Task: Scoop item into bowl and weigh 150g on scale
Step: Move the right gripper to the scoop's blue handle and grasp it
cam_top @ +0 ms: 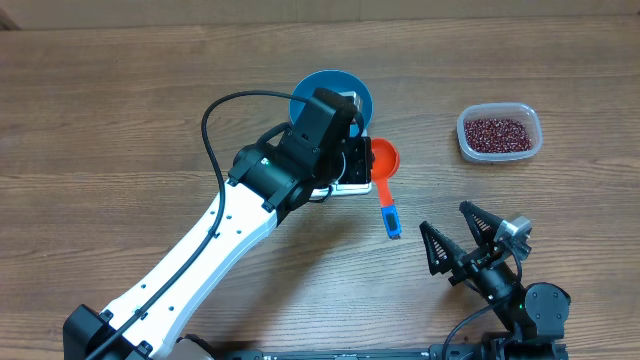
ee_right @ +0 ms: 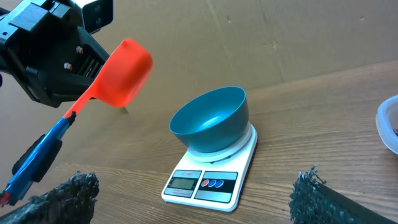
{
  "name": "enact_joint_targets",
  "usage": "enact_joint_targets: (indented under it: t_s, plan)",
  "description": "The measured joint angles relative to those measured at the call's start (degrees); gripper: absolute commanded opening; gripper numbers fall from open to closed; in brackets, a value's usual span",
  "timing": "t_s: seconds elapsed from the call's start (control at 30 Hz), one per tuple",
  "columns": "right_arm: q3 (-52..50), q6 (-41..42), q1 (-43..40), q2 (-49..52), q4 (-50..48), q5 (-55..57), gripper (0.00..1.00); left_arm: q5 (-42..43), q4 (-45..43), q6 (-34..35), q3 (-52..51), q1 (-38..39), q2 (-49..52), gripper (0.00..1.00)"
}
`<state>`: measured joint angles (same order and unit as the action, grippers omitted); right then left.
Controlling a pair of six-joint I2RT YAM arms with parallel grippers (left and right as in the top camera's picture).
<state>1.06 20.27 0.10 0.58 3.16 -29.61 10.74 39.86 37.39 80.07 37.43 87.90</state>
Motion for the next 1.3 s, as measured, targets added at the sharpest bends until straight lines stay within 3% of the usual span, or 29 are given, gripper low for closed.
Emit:
enact_joint_targets:
  t_s: [1.0, 1.3]
  plan:
    - [3.1, 0.7, 0.0, 0.09, 5.99, -0.02, 1.0, -2.91, -2.29, 1.92, -0.02, 0.0, 0.0, 0.04]
    - [10.12, 0.7, 0.0, 8.41, 7.34, -0.9, 1.0, -2.97, -3.69, 4.28, -0.02, 0.0, 0.0, 0.04]
